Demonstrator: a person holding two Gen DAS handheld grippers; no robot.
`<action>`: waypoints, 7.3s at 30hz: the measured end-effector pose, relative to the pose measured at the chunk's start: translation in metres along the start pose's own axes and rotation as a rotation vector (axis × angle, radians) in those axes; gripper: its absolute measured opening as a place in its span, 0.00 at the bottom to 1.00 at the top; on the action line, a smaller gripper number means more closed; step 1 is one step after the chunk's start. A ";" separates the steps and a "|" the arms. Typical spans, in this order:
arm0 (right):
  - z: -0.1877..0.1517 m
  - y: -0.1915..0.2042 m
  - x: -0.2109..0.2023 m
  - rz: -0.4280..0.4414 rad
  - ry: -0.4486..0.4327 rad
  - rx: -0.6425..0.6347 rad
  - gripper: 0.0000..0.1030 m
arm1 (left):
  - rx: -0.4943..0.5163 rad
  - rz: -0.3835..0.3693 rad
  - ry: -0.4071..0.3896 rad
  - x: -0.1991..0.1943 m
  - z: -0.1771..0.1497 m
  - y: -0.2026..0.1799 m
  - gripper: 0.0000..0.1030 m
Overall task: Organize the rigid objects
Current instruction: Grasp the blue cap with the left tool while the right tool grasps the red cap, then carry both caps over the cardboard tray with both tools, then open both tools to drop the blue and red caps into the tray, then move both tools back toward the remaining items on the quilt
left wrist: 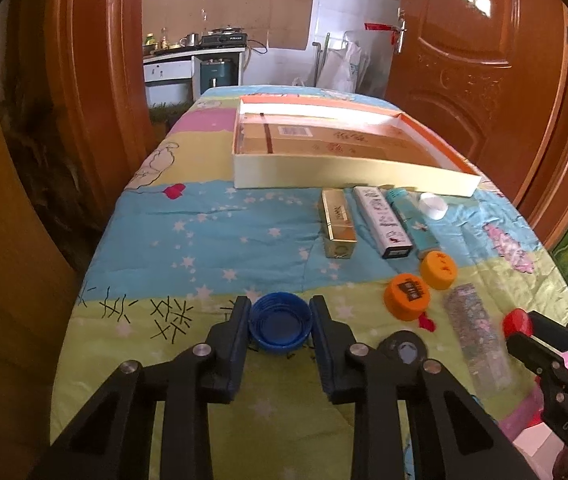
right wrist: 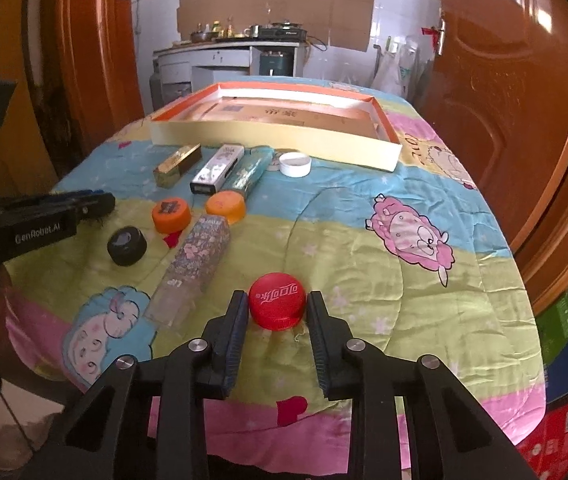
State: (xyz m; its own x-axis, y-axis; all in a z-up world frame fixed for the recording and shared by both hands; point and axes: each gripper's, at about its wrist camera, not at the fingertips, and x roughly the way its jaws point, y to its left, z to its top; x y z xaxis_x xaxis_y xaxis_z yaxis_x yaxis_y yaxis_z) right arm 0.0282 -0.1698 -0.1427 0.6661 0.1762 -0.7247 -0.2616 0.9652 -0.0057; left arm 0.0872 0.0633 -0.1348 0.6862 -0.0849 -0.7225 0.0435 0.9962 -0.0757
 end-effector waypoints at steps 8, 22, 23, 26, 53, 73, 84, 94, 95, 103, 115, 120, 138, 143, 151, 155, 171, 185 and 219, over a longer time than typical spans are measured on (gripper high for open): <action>0.008 -0.011 -0.018 0.010 -0.052 0.046 0.29 | 0.037 -0.031 -0.025 -0.016 0.008 -0.015 0.29; 0.029 -0.019 -0.033 0.021 -0.104 0.061 0.29 | 0.064 -0.061 -0.087 -0.043 0.029 -0.031 0.29; 0.031 -0.019 -0.034 0.022 -0.109 0.060 0.29 | 0.063 -0.060 -0.089 -0.044 0.030 -0.031 0.29; 0.038 -0.020 -0.035 0.027 -0.121 0.058 0.29 | 0.059 -0.064 -0.099 -0.046 0.036 -0.032 0.29; 0.104 -0.039 0.001 0.073 -0.143 0.095 0.29 | 0.039 -0.076 -0.102 -0.009 0.109 -0.037 0.29; 0.141 -0.059 0.036 0.102 -0.087 0.102 0.30 | 0.026 -0.063 -0.037 0.033 0.150 -0.042 0.29; 0.174 -0.071 0.060 0.122 -0.073 0.077 0.30 | 0.014 -0.050 -0.020 0.061 0.187 -0.041 0.29; 0.205 -0.079 0.088 0.123 -0.050 0.002 0.29 | 0.042 -0.019 0.007 0.096 0.224 -0.043 0.29; 0.208 -0.080 0.091 0.115 -0.049 -0.015 0.29 | 0.044 -0.019 0.010 0.099 0.226 -0.042 0.29; 0.236 -0.091 0.124 0.129 -0.012 -0.043 0.29 | 0.039 -0.022 0.061 0.131 0.241 -0.038 0.29; 0.270 -0.100 0.188 0.150 0.101 -0.067 0.29 | 0.050 -0.011 0.147 0.181 0.260 -0.029 0.29; 0.274 -0.098 0.212 0.166 0.153 -0.073 0.29 | 0.039 -0.027 0.175 0.198 0.260 -0.023 0.29; 0.270 -0.095 0.239 0.168 0.211 -0.086 0.30 | 0.040 -0.027 0.232 0.227 0.256 -0.020 0.29; 0.269 -0.097 0.241 0.169 0.219 -0.072 0.30 | 0.041 -0.032 0.244 0.233 0.251 -0.020 0.29; 0.267 -0.097 0.246 0.175 0.233 -0.059 0.30 | 0.106 -0.007 0.233 0.236 0.247 -0.027 0.30; 0.265 -0.097 0.247 0.173 0.235 -0.052 0.30 | 0.094 -0.033 0.234 0.236 0.247 -0.024 0.32; 0.251 -0.099 0.219 0.163 0.195 -0.019 0.41 | 0.102 -0.064 0.160 0.204 0.235 -0.029 0.48; 0.221 -0.085 0.152 0.182 0.119 0.029 0.41 | 0.041 -0.073 -0.019 0.096 0.211 -0.026 0.48; 0.100 -0.009 0.036 0.154 0.086 0.104 0.41 | -0.013 -0.148 -0.076 -0.013 0.096 -0.003 0.48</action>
State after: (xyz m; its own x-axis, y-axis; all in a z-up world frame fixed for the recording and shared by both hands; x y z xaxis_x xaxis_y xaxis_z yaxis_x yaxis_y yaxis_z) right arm 0.1243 -0.1530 -0.0996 0.5609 0.3106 -0.7674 -0.2796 0.9436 0.1775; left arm 0.1483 0.0630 -0.0590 0.7255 -0.2288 -0.6490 0.1394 0.9724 -0.1869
